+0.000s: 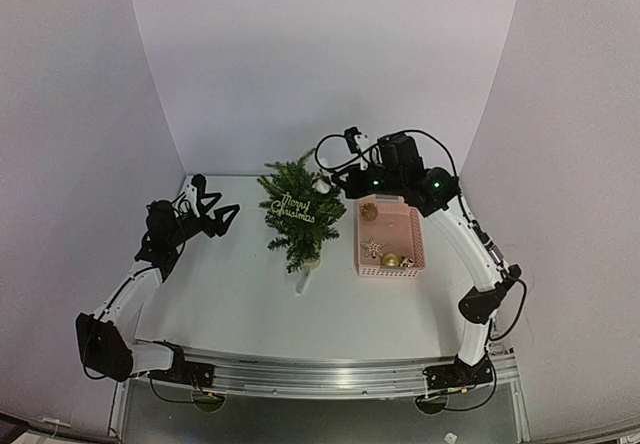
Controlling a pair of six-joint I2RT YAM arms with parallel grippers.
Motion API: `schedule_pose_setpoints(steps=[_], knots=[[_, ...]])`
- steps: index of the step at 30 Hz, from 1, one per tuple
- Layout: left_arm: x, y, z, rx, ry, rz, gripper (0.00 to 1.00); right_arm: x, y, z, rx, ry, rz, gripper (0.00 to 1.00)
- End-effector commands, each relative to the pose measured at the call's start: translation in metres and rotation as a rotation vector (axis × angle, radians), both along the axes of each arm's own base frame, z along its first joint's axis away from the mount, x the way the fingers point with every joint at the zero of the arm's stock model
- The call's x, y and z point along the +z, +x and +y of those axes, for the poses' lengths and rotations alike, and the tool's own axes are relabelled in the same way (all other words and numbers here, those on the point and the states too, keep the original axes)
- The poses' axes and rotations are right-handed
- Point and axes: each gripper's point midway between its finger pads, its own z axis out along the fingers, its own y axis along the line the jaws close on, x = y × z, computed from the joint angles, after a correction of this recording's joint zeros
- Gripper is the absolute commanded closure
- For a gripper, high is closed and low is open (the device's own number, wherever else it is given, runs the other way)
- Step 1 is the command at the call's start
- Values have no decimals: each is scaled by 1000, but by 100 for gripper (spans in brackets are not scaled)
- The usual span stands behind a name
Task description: Decorate the small christmas tree
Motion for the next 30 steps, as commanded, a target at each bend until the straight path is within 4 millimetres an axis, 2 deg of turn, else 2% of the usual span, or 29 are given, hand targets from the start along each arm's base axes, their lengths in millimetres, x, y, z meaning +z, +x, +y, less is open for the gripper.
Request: schedule_pose_setpoints(steps=[1, 7, 12, 22, 30], knots=[[17, -6, 1, -12, -6, -57, 14, 6, -5, 12, 52, 43, -11, 100], [15, -5, 0, -11, -12, -56, 14, -33, 2, 12, 33, -31, 32, 100], [15, -4, -1, -17, -11, -54, 14, -51, 15, 14, 27, -43, 68, 100], [13, -3, 0, -13, -7, -55, 14, -71, 28, -7, -39, -67, 121, 100], [14, -2, -1, -16, -5, -60, 14, -75, 33, 5, 4, -53, 132, 100]])
